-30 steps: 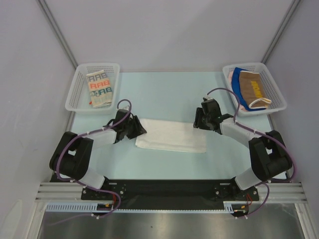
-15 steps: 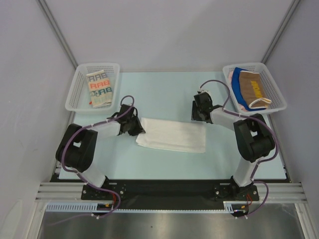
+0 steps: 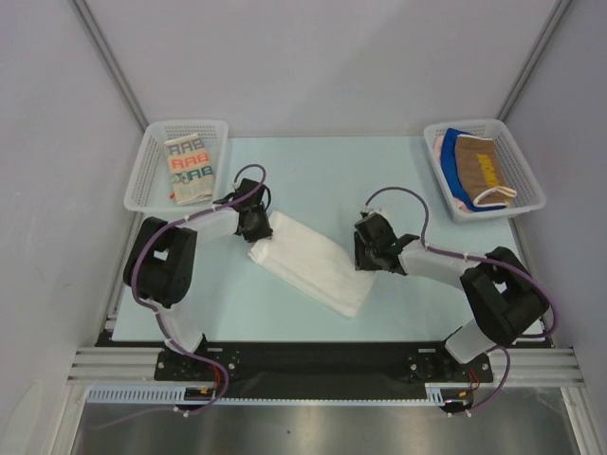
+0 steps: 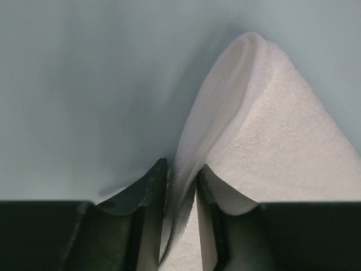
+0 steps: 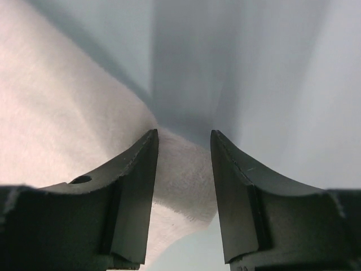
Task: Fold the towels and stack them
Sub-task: Fold the towel
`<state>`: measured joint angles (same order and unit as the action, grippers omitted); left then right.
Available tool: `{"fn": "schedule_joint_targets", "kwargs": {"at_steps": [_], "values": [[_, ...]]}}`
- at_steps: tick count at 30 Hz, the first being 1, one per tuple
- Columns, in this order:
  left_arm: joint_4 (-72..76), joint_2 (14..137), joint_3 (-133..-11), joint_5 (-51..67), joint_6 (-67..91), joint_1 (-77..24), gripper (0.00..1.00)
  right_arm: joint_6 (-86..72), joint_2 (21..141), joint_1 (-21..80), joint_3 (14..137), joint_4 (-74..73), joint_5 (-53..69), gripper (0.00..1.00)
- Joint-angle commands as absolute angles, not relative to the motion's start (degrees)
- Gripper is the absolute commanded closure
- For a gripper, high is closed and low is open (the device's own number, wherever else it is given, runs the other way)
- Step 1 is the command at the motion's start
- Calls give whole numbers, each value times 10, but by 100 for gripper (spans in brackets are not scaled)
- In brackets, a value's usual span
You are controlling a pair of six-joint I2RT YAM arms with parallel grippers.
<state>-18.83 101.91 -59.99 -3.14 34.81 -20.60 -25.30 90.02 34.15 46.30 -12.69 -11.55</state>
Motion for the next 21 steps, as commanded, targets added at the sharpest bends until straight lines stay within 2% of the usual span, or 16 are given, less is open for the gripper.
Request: {"fn": "schedule_joint_targets", "kwargs": {"at_steps": [1,2,6,11,15,21], "values": [[-224,1041,-636,-102,307,-202,65,-308,856,407,440,-149,-95,53],[-233,1044,-642,-106,298,-202,61,-321,843,423,435,-150,-91,53],[-239,1059,-664,-109,284,-202,55,-366,813,545,425,-145,-76,52],[-257,1070,-696,-103,268,-202,50,-403,802,624,431,-111,-34,52],[-287,1085,-757,-105,252,-201,41,-385,800,629,429,-87,-8,50],[-330,1061,-826,-108,257,-193,32,-335,780,516,456,-117,21,45]]}}
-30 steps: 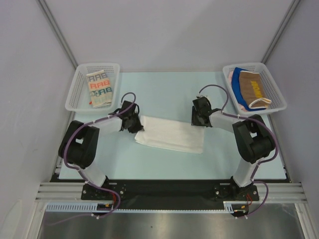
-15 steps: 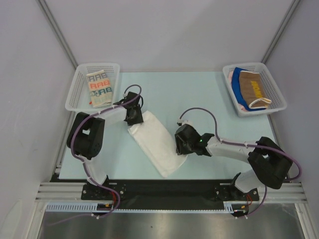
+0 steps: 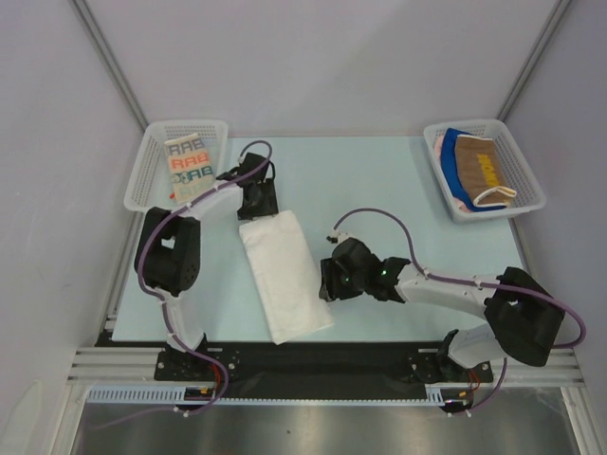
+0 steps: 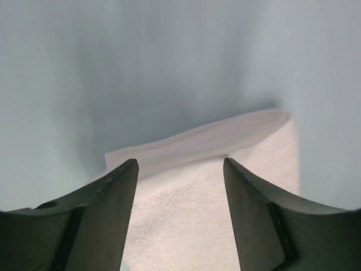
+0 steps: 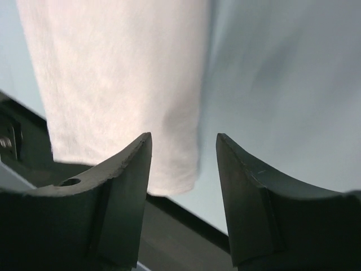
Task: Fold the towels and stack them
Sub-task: Fold the towel
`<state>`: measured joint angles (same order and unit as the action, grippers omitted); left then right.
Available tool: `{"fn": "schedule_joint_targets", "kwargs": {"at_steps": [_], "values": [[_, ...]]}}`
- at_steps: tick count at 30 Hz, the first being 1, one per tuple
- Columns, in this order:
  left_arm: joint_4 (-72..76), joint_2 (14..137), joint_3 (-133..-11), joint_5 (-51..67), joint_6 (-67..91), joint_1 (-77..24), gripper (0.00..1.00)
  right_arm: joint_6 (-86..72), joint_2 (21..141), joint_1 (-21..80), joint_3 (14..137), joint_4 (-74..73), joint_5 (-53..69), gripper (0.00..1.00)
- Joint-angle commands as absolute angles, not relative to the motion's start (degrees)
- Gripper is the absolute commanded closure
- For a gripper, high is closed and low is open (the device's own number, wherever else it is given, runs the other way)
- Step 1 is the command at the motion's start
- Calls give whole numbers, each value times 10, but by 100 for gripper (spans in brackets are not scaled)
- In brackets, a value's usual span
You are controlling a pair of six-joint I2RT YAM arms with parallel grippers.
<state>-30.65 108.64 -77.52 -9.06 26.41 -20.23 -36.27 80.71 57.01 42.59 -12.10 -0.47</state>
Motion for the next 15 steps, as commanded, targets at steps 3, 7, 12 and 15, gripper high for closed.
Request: {"fn": "schedule_joint_targets", "kwargs": {"at_steps": [3,7,12,15], "values": [[-353,1042,-849,-112,272,-187,30,-299,785,455,496,-117,39,36],[-374,1027,-840,-89,311,-186,32,-257,865,373,568,-52,128,29],[-288,963,-697,-8,365,-187,39,-232,1067,328,721,-36,237,30],[-251,950,-639,21,385,-187,42,-242,1151,313,795,-12,285,29]]}}
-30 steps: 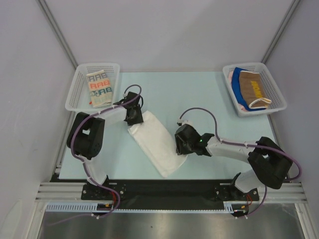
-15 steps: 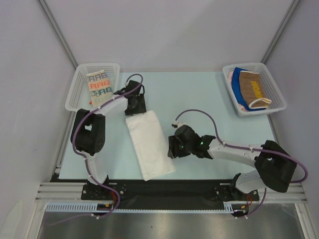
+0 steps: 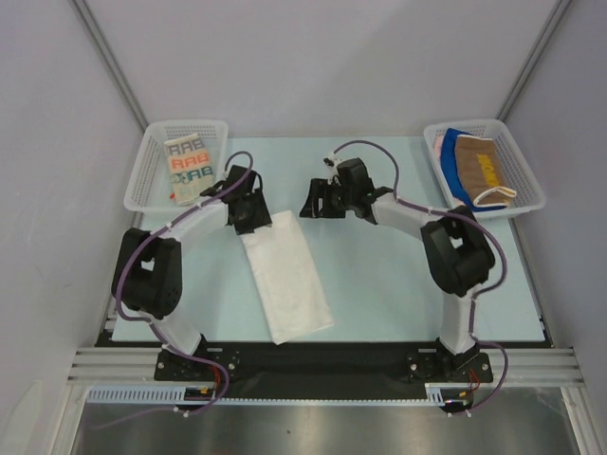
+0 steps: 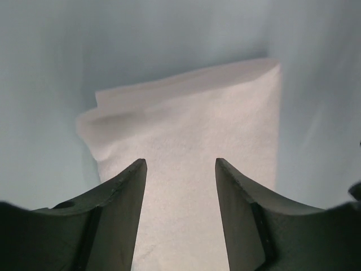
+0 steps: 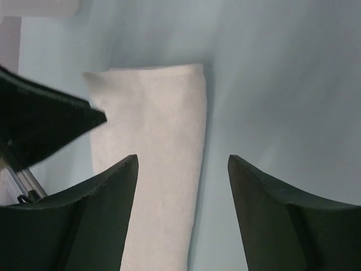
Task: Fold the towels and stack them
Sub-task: Fold the towel
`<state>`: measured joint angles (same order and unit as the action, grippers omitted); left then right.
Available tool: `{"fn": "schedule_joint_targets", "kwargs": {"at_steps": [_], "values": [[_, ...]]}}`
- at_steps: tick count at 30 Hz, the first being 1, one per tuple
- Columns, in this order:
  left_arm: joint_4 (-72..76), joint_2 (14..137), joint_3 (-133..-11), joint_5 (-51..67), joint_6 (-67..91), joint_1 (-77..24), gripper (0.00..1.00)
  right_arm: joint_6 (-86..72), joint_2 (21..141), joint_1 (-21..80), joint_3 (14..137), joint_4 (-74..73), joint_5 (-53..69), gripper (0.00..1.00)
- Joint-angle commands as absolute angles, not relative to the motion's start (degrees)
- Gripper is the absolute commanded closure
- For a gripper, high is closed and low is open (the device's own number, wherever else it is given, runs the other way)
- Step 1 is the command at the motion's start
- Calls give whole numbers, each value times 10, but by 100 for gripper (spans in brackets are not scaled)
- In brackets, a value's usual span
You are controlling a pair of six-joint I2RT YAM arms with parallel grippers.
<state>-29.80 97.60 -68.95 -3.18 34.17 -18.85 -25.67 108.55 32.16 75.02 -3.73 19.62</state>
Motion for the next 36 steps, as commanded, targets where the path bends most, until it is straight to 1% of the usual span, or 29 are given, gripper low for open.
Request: {"fn": "schedule_joint_targets", "kwargs": {"at_steps": [1,3,4,7,12,13,17,22,23,24,26,27,28,29,30,32,33,35,36], "values": [[-229,942,-625,25,389,-187,43,-243,1172,310,827,-14,286,29],[-214,940,-592,30,403,-187,43,-242,1205,309,858,-20,297,29],[-206,940,-586,30,409,-187,44,-241,1235,309,869,-24,300,28],[-205,941,-574,22,417,-187,44,-234,1273,316,904,-27,315,27],[-207,948,-557,10,441,-183,47,-232,1315,330,948,-36,314,26],[-212,951,-555,4,447,-181,48,-236,1320,331,954,-36,309,26],[-215,948,-551,2,450,-178,49,-236,1347,334,990,-49,307,27],[-207,947,-544,14,447,-174,49,-238,1378,342,1031,-49,306,31],[-206,948,-543,17,446,-173,49,-237,1382,343,1045,-51,306,33],[-206,950,-545,24,445,-173,48,-237,1385,343,1047,-52,308,38],[-206,954,-549,32,433,-171,49,-236,1382,342,1041,-47,313,44],[-210,954,-561,32,427,-171,49,-234,1376,342,1035,-45,313,51],[-216,950,-569,32,415,-171,48,-228,1362,341,1010,-35,310,63],[-222,947,-576,29,410,-171,46,-224,1353,342,998,-28,309,63],[-227,943,-595,25,403,-171,45,-222,1344,341,982,-18,306,71],[-245,938,-622,18,376,-169,42,-208,1319,342,958,14,294,74],[-252,940,-657,18,363,-169,41,-204,1312,343,935,21,288,77],[-286,947,-700,2,316,-168,38,-195,1294,343,912,53,275,80],[-293,956,-741,1,296,-168,37,-195,1289,344,891,81,273,80]]}}
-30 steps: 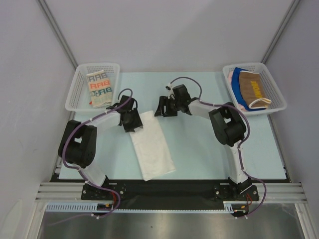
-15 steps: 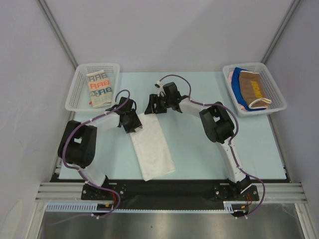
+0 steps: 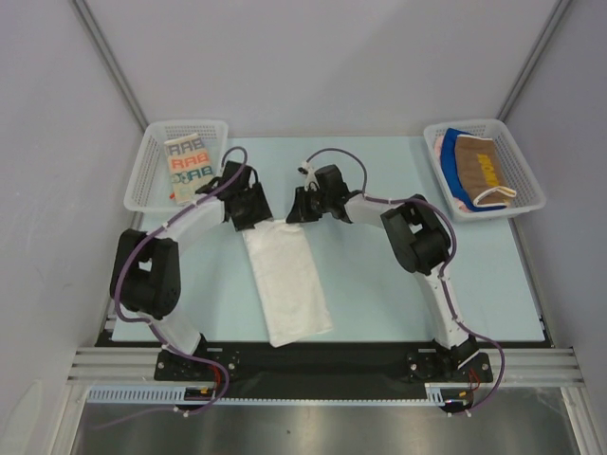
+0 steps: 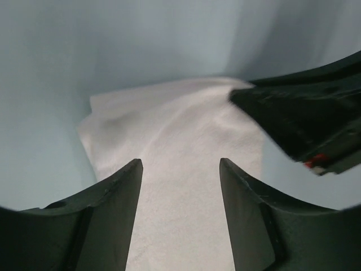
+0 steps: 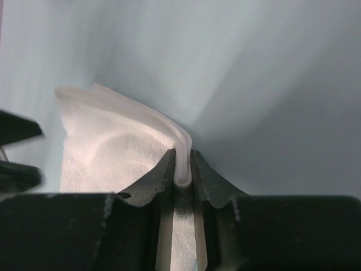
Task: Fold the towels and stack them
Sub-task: Fold the towel
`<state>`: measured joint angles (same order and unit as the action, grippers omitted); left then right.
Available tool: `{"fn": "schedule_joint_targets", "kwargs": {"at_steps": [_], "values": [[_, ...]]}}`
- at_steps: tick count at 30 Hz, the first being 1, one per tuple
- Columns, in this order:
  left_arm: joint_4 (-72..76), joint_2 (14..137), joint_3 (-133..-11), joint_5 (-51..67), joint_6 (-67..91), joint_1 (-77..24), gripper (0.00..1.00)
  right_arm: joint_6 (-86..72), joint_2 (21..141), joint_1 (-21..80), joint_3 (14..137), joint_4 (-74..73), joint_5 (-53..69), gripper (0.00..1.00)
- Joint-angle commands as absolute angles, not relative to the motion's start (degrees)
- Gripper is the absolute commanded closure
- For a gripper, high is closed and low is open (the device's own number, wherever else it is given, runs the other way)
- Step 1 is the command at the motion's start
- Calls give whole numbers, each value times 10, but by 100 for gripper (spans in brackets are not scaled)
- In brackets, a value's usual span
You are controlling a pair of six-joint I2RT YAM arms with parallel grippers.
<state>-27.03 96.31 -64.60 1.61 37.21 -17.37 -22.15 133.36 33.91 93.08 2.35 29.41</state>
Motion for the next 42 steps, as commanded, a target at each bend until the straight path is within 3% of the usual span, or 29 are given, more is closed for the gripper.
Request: {"fn": "schedule_joint_targets", "kwargs": {"at_steps": [1,8,18,19,21,32,42], "values": [[-293,960,-755,2,260,-168,34,-197,1284,344,880,97,272,81],[-344,1048,-883,-4,129,-155,29,-195,1227,359,772,252,248,81],[-336,1160,-927,269,12,-128,24,-195,1207,372,726,338,244,83],[-355,1169,-935,315,1,-125,16,-191,1208,371,724,340,248,84],[-373,1189,-950,366,-32,-119,16,-188,1205,371,720,345,249,84],[-332,1209,-896,496,-36,-84,17,-200,1183,361,682,396,266,84],[-311,1230,-880,546,-45,-81,17,-221,1173,353,667,434,296,84]]}}
